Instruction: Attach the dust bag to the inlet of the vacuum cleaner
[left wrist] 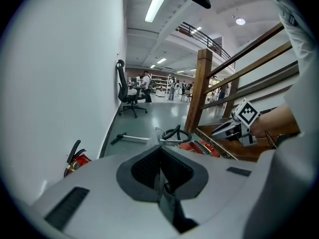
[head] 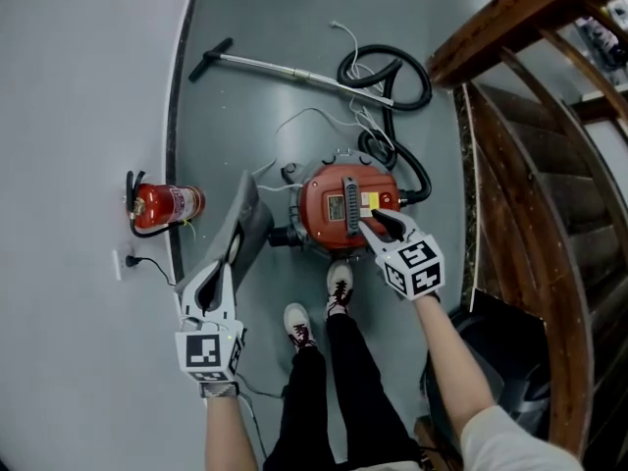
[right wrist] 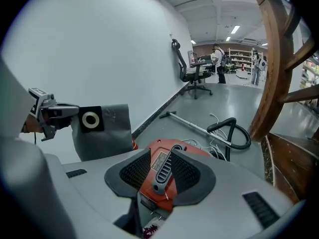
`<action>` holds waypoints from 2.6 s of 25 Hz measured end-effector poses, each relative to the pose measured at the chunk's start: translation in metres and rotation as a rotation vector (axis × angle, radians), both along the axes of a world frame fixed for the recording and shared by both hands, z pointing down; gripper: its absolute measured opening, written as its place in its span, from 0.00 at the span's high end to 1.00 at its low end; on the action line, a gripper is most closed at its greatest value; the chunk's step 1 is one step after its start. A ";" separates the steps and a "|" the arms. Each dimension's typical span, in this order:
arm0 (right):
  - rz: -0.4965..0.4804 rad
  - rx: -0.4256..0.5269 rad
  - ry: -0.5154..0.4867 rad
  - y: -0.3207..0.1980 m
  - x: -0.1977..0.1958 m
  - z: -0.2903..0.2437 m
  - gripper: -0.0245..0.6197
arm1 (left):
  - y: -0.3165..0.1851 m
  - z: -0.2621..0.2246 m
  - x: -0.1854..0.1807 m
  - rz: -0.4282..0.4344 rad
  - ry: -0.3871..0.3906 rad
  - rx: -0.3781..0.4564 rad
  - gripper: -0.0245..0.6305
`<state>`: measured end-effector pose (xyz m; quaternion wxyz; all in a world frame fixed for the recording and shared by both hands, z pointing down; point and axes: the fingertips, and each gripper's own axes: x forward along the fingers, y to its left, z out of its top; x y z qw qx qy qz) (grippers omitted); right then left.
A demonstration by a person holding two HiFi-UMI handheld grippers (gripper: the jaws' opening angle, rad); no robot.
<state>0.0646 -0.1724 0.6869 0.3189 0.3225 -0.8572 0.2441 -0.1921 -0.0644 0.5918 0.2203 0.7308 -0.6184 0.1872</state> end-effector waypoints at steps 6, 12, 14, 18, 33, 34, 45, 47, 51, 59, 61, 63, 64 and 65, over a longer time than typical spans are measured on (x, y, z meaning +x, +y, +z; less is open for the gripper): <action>0.013 -0.117 -0.027 -0.005 -0.001 0.032 0.74 | -0.003 0.016 -0.002 -0.025 -0.008 -0.012 0.95; 0.029 -0.177 -0.020 -0.009 0.005 0.066 0.73 | -0.001 0.041 -0.003 -0.043 -0.012 -0.046 0.95; 0.028 -0.202 -0.038 -0.008 0.002 0.071 0.73 | -0.001 0.048 -0.002 -0.051 -0.012 -0.052 0.95; 0.040 -0.235 -0.070 -0.008 -0.003 0.078 0.73 | 0.002 0.060 0.002 -0.050 -0.015 -0.059 0.95; 0.082 -0.269 -0.154 -0.009 -0.008 0.081 0.72 | 0.016 0.132 0.001 -0.109 -0.007 -0.131 0.95; 0.084 -0.264 -0.157 -0.009 -0.008 0.081 0.72 | 0.017 0.139 0.003 -0.112 -0.005 -0.141 0.95; 0.099 -0.228 -0.178 -0.008 -0.010 0.076 0.72 | 0.015 0.202 0.016 -0.145 0.048 -0.217 0.95; 0.100 -0.227 -0.180 -0.008 -0.010 0.076 0.72 | 0.012 0.208 0.020 -0.138 0.045 -0.222 0.95; 0.095 -0.223 -0.187 -0.008 -0.011 0.075 0.72 | 0.007 0.219 0.028 -0.129 0.047 -0.224 0.95; 0.088 -0.220 -0.190 -0.008 -0.012 0.074 0.72 | 0.003 0.222 0.044 -0.164 0.133 -0.197 0.96; 0.085 -0.217 -0.189 -0.008 -0.012 0.074 0.72 | 0.001 0.220 0.045 -0.183 0.157 -0.187 0.95; 0.086 -0.213 -0.191 -0.008 -0.012 0.074 0.72 | -0.001 0.219 0.046 -0.195 0.175 -0.179 0.96; 0.088 -0.211 -0.192 -0.008 -0.012 0.074 0.72 | -0.002 0.218 0.047 -0.201 0.184 -0.176 0.96; 0.090 -0.209 -0.193 -0.008 -0.012 0.074 0.72 | -0.002 0.217 0.048 -0.209 0.193 -0.173 0.95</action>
